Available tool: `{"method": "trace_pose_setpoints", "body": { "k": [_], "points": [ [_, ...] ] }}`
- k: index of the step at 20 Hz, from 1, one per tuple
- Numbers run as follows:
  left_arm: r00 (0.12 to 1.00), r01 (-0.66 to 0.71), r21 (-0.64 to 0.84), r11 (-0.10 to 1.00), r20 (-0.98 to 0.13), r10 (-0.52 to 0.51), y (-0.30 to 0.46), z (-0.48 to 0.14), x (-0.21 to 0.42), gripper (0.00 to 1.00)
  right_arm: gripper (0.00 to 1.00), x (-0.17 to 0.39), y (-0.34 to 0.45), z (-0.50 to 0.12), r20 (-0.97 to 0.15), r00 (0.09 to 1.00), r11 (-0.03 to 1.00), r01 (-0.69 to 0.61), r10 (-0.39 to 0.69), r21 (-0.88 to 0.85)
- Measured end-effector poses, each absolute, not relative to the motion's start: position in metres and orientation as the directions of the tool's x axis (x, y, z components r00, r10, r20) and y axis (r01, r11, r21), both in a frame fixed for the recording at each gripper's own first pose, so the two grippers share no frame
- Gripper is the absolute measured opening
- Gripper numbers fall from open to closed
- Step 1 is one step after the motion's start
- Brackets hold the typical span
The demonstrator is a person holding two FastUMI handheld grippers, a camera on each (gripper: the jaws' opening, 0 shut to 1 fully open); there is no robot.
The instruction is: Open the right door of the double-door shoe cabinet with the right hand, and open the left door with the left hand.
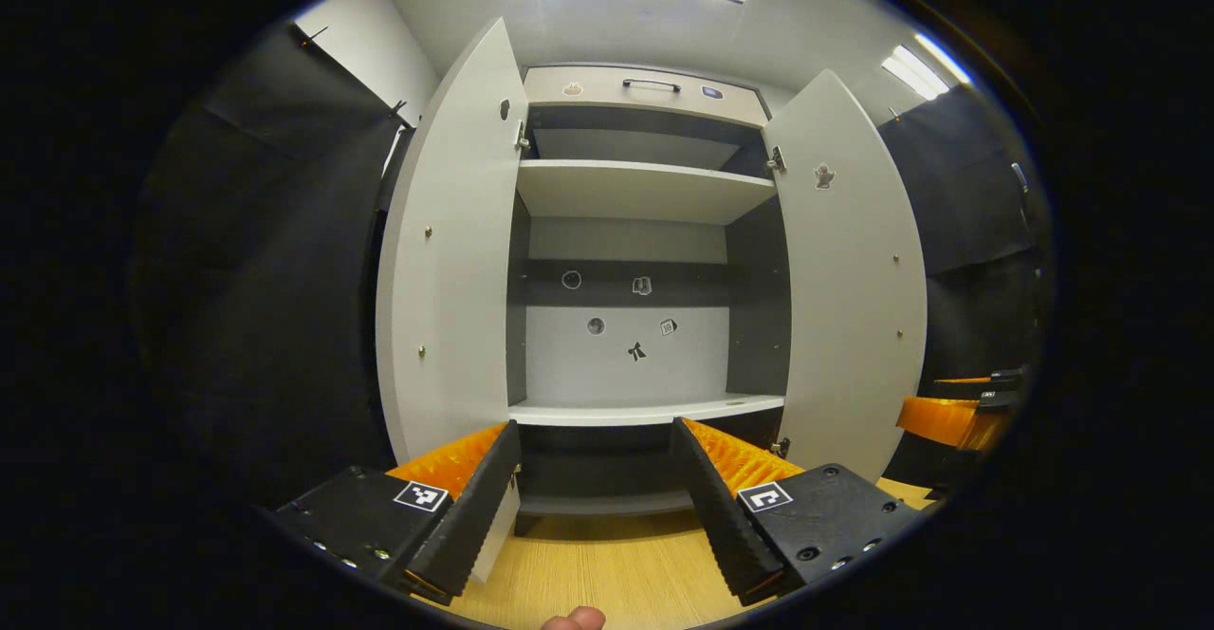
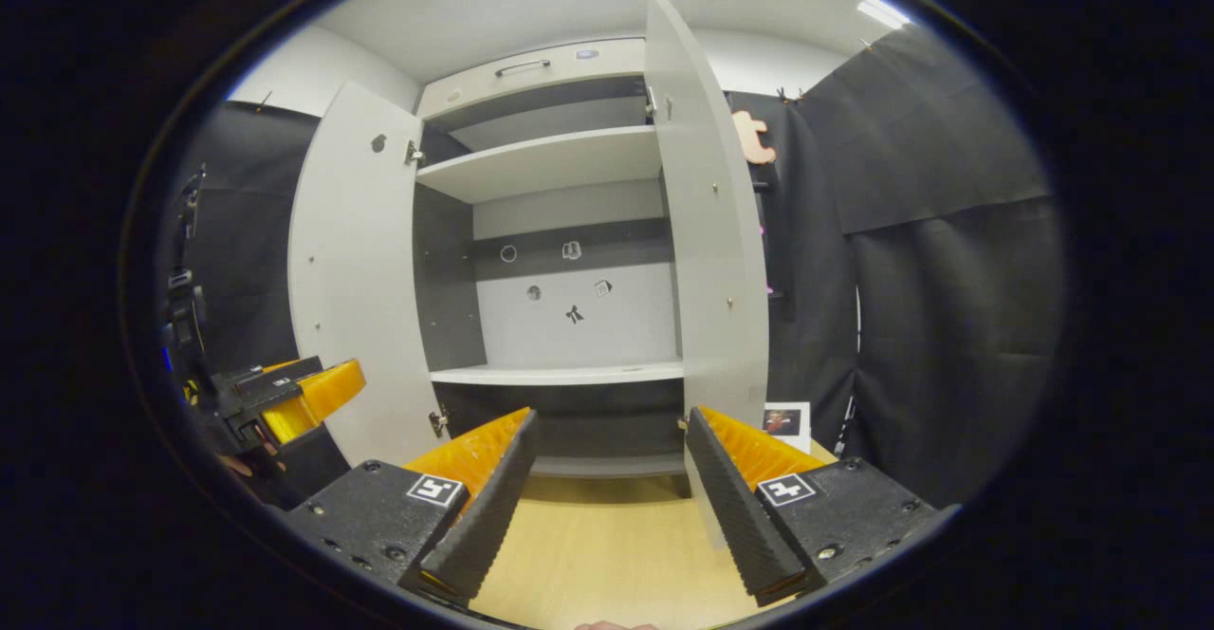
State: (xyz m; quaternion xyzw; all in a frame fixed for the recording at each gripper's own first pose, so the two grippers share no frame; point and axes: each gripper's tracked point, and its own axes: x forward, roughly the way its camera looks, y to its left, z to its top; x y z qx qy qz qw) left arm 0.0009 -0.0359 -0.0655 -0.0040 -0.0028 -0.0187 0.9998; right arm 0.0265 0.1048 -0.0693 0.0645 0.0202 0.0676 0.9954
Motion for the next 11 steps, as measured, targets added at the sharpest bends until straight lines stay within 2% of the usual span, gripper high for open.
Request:
{"method": "trace_pose_setpoints", "body": {
  "k": [6, 7, 11],
  "points": [
    [1.000, 0.025, -0.027, 0.999, -0.003, -0.025, -0.029, -0.069, 0.005, 0.95, 0.98, 0.032, 0.113, -0.072, -0.042, 0.988, 0.982, -0.145, 0.151, 0.122],
    [1.000, 0.024, -0.025, 0.999, -0.004, -0.024, -0.029, -0.068, 0.006, 0.95, 0.96, 0.033, 0.114, -0.071, -0.040, 0.988, 0.982, -0.145, 0.151, 0.123],
    [1.000, 0.023, -0.026, 0.999, 0.002, -0.023, -0.027, -0.068, 0.008, 0.95, 0.98, 0.038, 0.114, -0.073, -0.044, 0.988, 0.982, -0.142, 0.148, 0.123]
  ]
}}
